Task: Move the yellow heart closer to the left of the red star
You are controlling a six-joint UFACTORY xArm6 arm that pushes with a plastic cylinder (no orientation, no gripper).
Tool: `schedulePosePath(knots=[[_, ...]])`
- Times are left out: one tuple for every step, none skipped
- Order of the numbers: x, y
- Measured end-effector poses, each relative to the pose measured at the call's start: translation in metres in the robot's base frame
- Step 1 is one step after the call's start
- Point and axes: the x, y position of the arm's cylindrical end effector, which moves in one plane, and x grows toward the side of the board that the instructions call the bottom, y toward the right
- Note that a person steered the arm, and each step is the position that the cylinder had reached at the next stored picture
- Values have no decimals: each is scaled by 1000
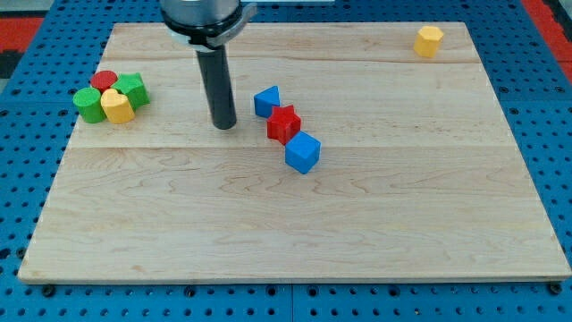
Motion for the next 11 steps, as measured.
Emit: schedulePosePath(knots=[[6, 43], [14, 80], [16, 64], [37, -17], [67, -114], [54, -229], [54, -229], [51, -230], [23, -229], [-17, -229], [-51, -227]])
